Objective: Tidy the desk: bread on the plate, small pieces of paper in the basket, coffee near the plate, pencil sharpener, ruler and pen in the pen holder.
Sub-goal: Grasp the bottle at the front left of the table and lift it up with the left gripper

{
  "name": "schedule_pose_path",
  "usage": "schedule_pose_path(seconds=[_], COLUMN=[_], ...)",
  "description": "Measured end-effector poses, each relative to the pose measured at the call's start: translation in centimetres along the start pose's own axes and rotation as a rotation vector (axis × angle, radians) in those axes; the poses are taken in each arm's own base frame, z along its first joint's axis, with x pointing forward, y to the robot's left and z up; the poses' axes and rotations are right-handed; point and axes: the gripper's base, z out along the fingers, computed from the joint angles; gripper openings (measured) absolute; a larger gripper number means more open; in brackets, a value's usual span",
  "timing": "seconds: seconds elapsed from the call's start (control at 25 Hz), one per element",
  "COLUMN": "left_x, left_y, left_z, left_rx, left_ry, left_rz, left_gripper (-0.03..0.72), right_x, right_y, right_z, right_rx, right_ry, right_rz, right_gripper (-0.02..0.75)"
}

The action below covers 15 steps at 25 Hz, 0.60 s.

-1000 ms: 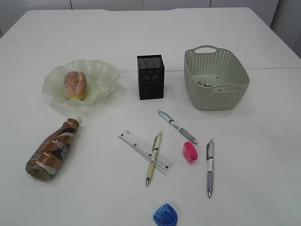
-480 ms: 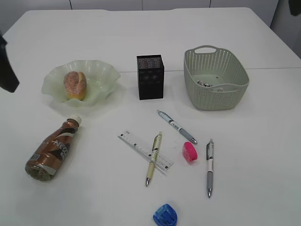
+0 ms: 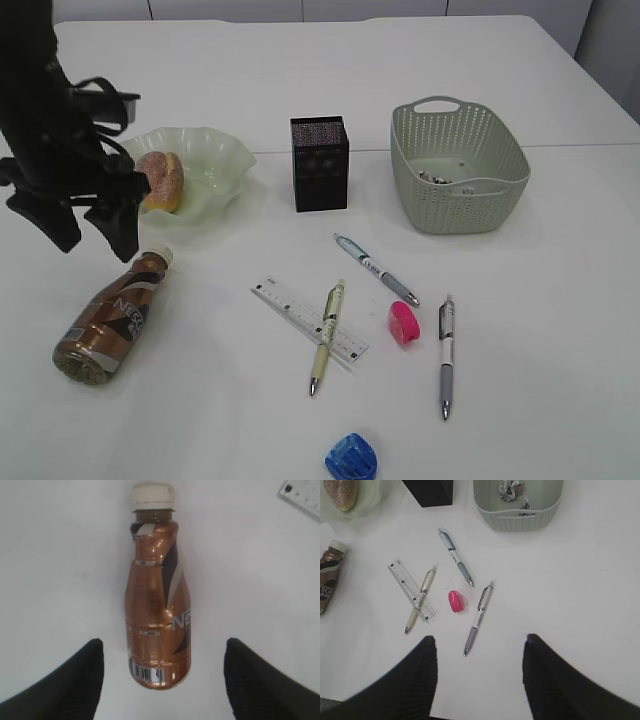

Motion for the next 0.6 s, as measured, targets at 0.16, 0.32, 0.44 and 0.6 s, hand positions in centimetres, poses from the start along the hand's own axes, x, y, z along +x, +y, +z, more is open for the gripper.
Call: schedule_pose_path(seconds=[0.16,0.32,0.44,0.6], left_x=[-0.6,-1.1,-1.5,-2.1], left_y=[-0.2,-0.1,0.0,0.0], left_z=[3.0,4.9,6.3,7.2], left_rx=[-0.018,-0.021,-0.023,-0.022], left_ry=[0.071,0.089,0.089,0.058], left_rz=[0.015,0.015,0.014,0.013], left_gripper=[0.541,0.541,0.543,0.547], right_x=[0.2,0.2,0.2,0.2], right_y=[0.0,0.0,0.0,0.0], right_z=[-0.3,-0.4,-0.4,-0.4], right_rx=[-0.001,-0.002,-0.002,-0.002], right_ry=[-0.008,-0.011,-0.011,-0.011], right_rz=[-0.003,-0.003,-0.003,-0.003], right_gripper=[0.435,0.435,0.435,0.435])
